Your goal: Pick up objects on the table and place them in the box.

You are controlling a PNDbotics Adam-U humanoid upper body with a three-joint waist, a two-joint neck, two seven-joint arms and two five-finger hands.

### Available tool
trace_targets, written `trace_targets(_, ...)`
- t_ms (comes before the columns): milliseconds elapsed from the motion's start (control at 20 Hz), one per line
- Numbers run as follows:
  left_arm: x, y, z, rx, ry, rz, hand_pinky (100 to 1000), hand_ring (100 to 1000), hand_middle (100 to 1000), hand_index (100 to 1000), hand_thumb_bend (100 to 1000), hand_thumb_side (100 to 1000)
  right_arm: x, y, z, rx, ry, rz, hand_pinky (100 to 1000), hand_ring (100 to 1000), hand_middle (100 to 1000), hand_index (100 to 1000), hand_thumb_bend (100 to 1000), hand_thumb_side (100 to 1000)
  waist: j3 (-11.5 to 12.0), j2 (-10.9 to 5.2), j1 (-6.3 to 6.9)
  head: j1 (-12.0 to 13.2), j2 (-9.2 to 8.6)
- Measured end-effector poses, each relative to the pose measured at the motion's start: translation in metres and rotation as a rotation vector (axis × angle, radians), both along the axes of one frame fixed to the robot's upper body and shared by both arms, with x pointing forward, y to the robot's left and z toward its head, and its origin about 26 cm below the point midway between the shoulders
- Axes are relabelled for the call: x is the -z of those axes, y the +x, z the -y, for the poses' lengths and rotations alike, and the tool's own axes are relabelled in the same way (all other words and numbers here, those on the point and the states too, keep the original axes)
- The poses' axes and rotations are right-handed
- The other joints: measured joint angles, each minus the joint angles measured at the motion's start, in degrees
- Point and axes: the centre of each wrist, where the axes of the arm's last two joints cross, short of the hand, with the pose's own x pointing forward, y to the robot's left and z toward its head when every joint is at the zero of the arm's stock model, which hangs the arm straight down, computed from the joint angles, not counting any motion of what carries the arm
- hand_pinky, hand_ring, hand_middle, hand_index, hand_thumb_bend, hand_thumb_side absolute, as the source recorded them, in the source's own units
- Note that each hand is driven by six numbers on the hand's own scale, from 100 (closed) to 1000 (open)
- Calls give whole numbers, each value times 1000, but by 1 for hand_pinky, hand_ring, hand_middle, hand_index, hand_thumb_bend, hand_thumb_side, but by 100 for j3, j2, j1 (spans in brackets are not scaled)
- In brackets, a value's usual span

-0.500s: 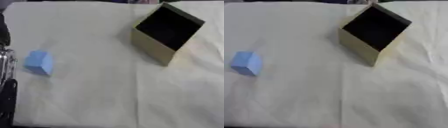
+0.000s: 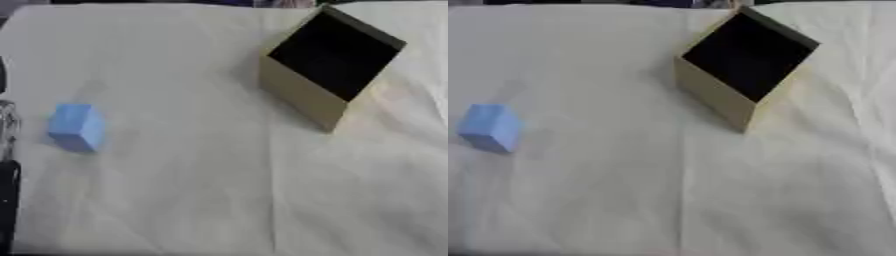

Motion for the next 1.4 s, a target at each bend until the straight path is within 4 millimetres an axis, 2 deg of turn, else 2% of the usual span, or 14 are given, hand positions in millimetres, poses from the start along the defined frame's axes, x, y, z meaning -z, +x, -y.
trace_targets(50,-2,-1,-3,-11,42,2,899,831,727,859,186,746,1,-1,1,2,-2,-4,643,783,599,723,100,799,16,-13,14,-36,0)
trace_targets(200,-12,-5,-11,-38,179,8,913,848,767,885,319,712,3,-3,2,9,-12,-12,644,783,599,723,100,799,39,-36,73,-137,1)
trace_targets(300,-17,-7,-17,-55,274,5,920,859,787,899,351,711,3,-4,3,16,-18,-14,644,782,599,723,100,799,56,-40,92,-193,1)
trace_targets(450,-23,-9,-27,-84,414,-21,932,877,813,913,349,745,5,-5,4,25,-26,-16,644,782,599,723,100,798,83,-55,114,-263,5)
trace_targets(500,-24,-8,-30,-92,458,-37,939,889,832,927,333,790,5,-6,5,28,-30,-18,644,782,599,723,100,798,91,-56,127,-280,7)
trace_targets(650,-22,-3,-39,-110,589,-111,942,896,845,939,332,810,5,-6,5,32,-37,-18,644,782,599,723,100,798,93,-59,146,-300,11)
trace_targets(750,-22,1,-46,-124,673,-163,951,910,867,950,362,834,6,-6,5,34,-38,-17,645,782,599,722,100,798,93,-62,133,-298,15)
trace_targets(800,-21,3,-49,-129,715,-191,959,920,879,954,416,837,6,-6,5,35,-39,-17,645,782,599,722,100,797,92,-70,129,-295,28)
trace_targets(1000,-23,15,-59,-140,892,-281,963,925,882,950,531,822,7,-7,7,38,-48,-22,645,782,599,722,100,797,95,-87,121,-263,59)
trace_targets(1200,-37,22,-69,-156,1083,-330,965,927,882,948,582,786,7,-8,7,38,-50,-22,646,782,599,723,100,797,102,-88,97,-187,64)
trace_targets(1400,-52,21,-83,-190,1271,-384,974,934,888,956,615,774,7,-7,6,33,-51,-23,645,783,599,723,100,798,96,-87,61,-27,108)
